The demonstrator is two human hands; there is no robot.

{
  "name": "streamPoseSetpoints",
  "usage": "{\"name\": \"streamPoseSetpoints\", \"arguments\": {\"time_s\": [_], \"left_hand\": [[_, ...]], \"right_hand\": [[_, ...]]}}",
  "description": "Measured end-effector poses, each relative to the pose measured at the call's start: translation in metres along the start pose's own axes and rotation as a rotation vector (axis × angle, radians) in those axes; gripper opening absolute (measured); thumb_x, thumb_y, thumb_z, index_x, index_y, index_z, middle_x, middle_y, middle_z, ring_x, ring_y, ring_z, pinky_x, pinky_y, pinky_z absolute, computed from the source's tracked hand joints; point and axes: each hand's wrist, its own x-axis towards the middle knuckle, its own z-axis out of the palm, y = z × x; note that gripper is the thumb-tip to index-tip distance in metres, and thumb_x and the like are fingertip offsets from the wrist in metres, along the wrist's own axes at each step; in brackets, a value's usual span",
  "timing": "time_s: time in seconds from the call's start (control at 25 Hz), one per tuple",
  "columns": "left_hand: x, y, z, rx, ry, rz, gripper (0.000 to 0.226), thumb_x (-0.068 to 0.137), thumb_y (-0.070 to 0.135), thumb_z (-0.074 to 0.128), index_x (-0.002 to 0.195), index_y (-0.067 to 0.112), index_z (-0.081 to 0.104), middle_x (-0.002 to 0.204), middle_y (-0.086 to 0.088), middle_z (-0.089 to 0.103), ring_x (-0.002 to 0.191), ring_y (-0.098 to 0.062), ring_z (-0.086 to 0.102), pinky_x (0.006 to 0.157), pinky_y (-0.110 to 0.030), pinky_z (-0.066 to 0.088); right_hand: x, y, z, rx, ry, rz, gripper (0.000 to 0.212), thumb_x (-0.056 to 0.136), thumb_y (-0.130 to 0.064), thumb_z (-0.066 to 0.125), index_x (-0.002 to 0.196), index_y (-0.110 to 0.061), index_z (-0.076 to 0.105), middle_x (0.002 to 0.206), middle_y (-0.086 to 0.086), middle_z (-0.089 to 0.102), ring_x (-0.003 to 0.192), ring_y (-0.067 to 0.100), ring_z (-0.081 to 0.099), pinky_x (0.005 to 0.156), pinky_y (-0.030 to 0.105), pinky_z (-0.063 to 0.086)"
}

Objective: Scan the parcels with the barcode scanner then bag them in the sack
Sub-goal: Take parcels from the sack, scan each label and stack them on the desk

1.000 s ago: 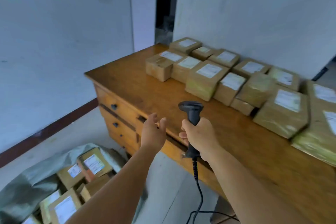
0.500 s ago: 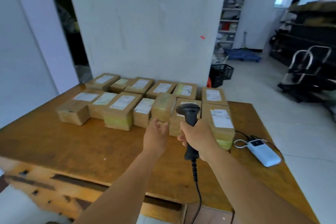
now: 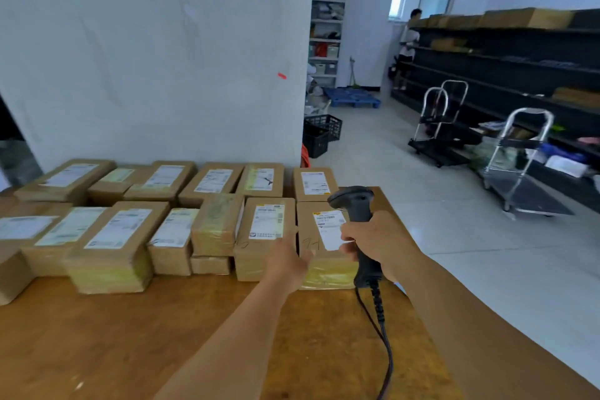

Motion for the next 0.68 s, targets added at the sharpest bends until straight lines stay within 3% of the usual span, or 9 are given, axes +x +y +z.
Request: {"name": "streamPoseSetpoints", "arguments": {"time_s": [0.08, 0.2, 0.28, 0.56, 0.68], "left_hand": [[0.015, -0.002, 0.008, 0.075, -0.065, -0.001, 0.056, 0.096, 0.032, 0.052, 0.148, 0.025, 0.03, 0.143, -0.003, 0.047, 0.12, -0.026, 0.053, 0.09, -0.032, 0.049], [0.031, -0.012, 0.016, 0.109, -0.096, -0.044, 0.056, 0.095, 0.037, 0.052, 0.147, 0.026, 0.033, 0.143, -0.006, 0.046, 0.124, -0.027, 0.049, 0.096, -0.036, 0.049], [0.039, -0.016, 0.018, 0.116, -0.097, -0.081, 0.054, 0.095, 0.038, 0.052, 0.145, 0.026, 0.035, 0.14, -0.009, 0.045, 0.121, -0.027, 0.05, 0.09, -0.032, 0.051], [0.044, -0.018, 0.022, 0.053, -0.061, -0.128, 0.033, 0.095, 0.033, 0.055, 0.125, 0.02, 0.048, 0.128, -0.009, 0.038, 0.074, -0.011, 0.049, 0.057, -0.019, 0.037], [0.042, -0.019, 0.023, 0.099, -0.028, -0.142, 0.025, 0.096, 0.034, 0.051, 0.112, 0.015, 0.051, 0.12, -0.007, 0.045, 0.073, -0.016, 0.056, 0.056, -0.023, 0.041]], "right_hand": [[0.014, -0.002, 0.0, 0.012, 0.02, 0.022, 0.016, 0.084, -0.005, 0.059, 0.098, 0.001, 0.059, 0.079, 0.014, 0.065, 0.055, 0.019, 0.06, 0.057, 0.029, 0.05], [0.03, -0.004, 0.004, -0.003, 0.024, 0.058, 0.015, 0.084, -0.005, 0.057, 0.097, 0.0, 0.059, 0.08, 0.011, 0.064, 0.053, 0.016, 0.059, 0.053, 0.026, 0.049], [0.039, -0.007, 0.009, -0.025, 0.023, 0.074, 0.008, 0.084, -0.005, 0.056, 0.091, -0.002, 0.058, 0.078, 0.01, 0.062, 0.052, 0.015, 0.057, 0.051, 0.025, 0.048], [0.063, 0.0, 0.016, -0.086, 0.066, 0.067, 0.007, 0.086, -0.008, 0.057, 0.081, -0.003, 0.056, 0.076, 0.014, 0.06, 0.06, 0.02, 0.057, 0.059, 0.03, 0.051], [0.081, 0.021, 0.017, -0.167, 0.148, 0.058, 0.028, 0.086, -0.01, 0.055, 0.065, -0.008, 0.037, 0.063, 0.008, 0.036, 0.055, 0.019, 0.035, 0.053, 0.029, 0.031]]}}
